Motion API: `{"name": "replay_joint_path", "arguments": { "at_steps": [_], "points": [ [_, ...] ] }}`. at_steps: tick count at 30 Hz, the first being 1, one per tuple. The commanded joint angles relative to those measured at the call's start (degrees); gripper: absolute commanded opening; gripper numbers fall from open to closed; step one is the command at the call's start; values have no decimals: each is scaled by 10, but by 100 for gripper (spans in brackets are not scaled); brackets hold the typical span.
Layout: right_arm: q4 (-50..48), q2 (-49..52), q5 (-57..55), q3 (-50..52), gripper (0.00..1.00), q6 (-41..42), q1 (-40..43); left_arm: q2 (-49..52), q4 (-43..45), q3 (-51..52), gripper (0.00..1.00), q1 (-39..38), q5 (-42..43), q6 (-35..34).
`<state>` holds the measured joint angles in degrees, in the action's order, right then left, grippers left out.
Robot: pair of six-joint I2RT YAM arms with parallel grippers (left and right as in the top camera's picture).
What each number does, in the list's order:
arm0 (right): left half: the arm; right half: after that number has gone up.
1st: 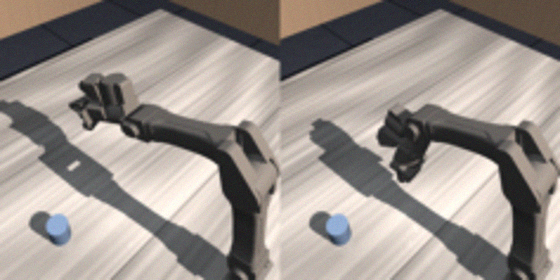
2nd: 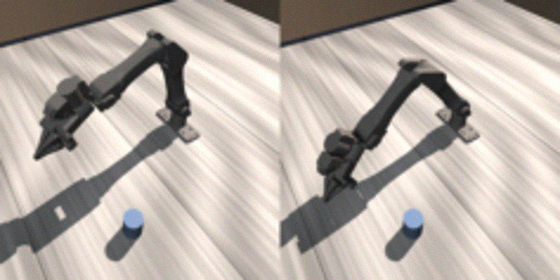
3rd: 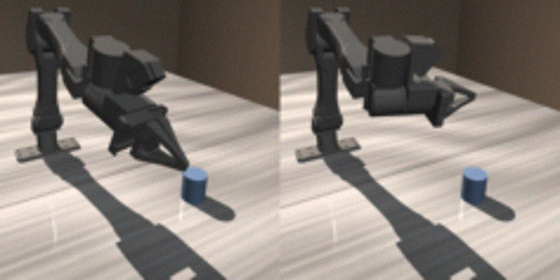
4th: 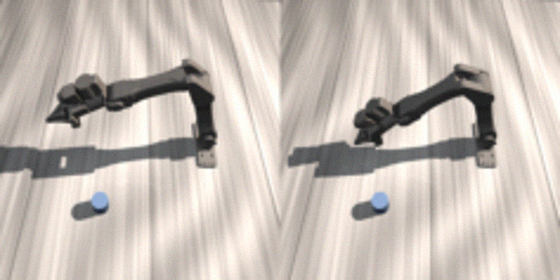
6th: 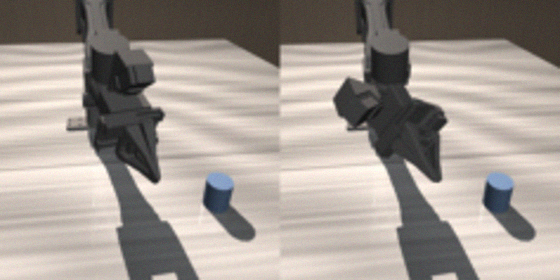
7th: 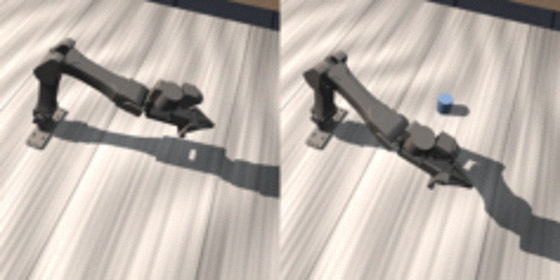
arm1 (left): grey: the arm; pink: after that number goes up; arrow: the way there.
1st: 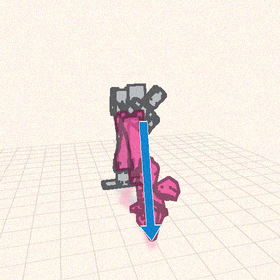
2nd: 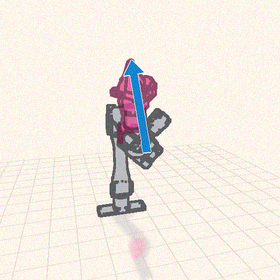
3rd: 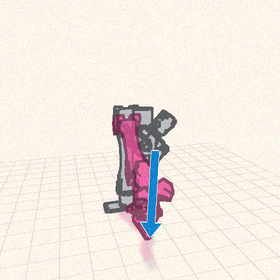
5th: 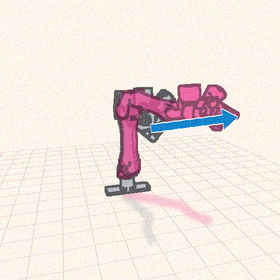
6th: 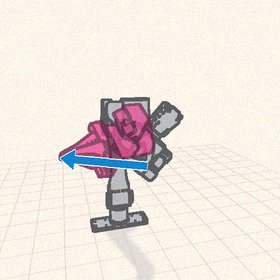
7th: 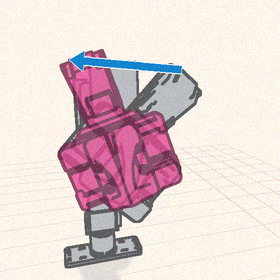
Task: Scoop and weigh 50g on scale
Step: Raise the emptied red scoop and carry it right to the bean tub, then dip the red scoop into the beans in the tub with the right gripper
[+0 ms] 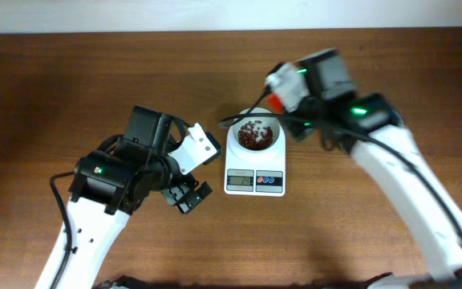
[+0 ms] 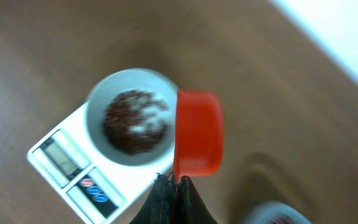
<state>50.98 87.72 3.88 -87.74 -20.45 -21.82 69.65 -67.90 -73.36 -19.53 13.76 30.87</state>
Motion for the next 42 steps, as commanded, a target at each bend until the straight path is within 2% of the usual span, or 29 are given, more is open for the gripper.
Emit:
{"name": "replay_joint_path", "arguments": {
  "at_steps": [1,5,8,13,21,25,39,42],
  "points": [
    [23,-60,-5,-21,4,39,93,-1,0,-7,99,2,10,9],
    [95,-47,-5,-9,4,45,256,-1,1,-7,99,2,10,9],
    [111,-7,-5,-7,4,45,318,-1,1,-7,99,2,10,9],
    [121,93,-5,-6,4,45,322,-1,0,-7,99,2,10,9],
    [121,188,18,-6,4,45,320,-1,1,-7,99,2,10,9],
    [124,199,85,-5,4,45,319,-1,0,-7,99,2,10,9],
    [124,252,129,-5,4,50,324,-1,1,-7,99,2,10,9],
    [128,250,176,-6,4,49,347,-1,1,-7,99,2,10,9]
  ]
}}
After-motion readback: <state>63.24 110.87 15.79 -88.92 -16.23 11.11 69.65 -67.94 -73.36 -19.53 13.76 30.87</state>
